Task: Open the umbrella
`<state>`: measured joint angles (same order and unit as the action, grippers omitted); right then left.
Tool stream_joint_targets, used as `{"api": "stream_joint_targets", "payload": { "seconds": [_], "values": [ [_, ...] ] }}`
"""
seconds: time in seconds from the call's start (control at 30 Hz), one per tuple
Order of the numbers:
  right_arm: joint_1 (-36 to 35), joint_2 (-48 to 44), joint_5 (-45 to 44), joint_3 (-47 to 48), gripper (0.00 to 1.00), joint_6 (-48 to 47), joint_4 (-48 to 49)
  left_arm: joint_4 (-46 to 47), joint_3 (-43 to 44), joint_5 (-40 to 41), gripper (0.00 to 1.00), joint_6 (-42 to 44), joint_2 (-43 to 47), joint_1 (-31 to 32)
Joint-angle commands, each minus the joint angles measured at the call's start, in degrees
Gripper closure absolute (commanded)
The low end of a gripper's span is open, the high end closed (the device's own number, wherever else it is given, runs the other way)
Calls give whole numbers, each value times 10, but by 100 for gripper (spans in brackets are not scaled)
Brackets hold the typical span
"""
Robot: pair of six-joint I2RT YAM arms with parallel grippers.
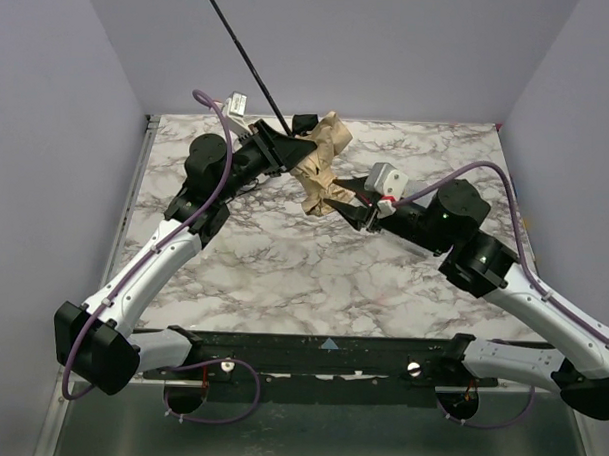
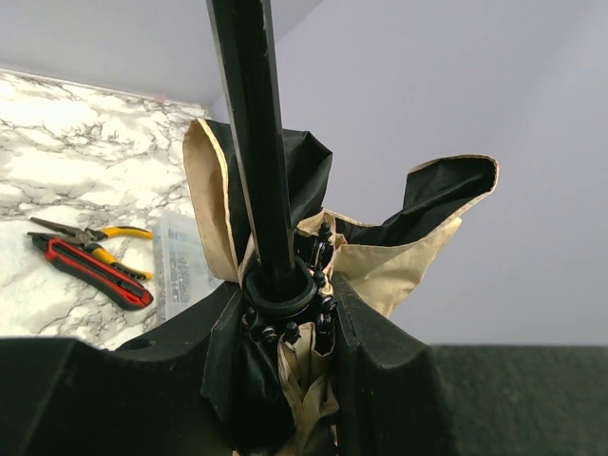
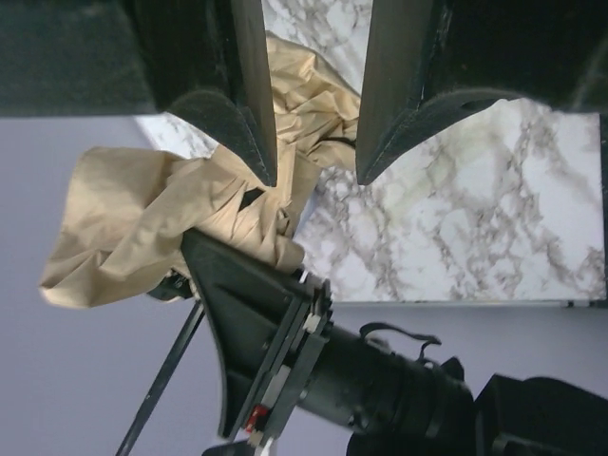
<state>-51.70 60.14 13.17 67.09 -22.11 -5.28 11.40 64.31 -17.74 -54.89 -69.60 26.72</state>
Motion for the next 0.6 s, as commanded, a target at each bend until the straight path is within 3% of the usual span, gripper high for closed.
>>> {"api": "stream_joint_targets", "payload": {
  "seconds": [0.0,0.27,0.57],
  "values": [
    [-3,3,-65,-8,55,-30,63,57,3,-14,100,-6,16,-2],
    [-3,36,-71,-8,52,-64,59,57,2,-15,100,-9,20,-1],
    [-4,65,-56,-12,61,-72,65,55,5,-16,100,-12,17,3]
  ]
}}
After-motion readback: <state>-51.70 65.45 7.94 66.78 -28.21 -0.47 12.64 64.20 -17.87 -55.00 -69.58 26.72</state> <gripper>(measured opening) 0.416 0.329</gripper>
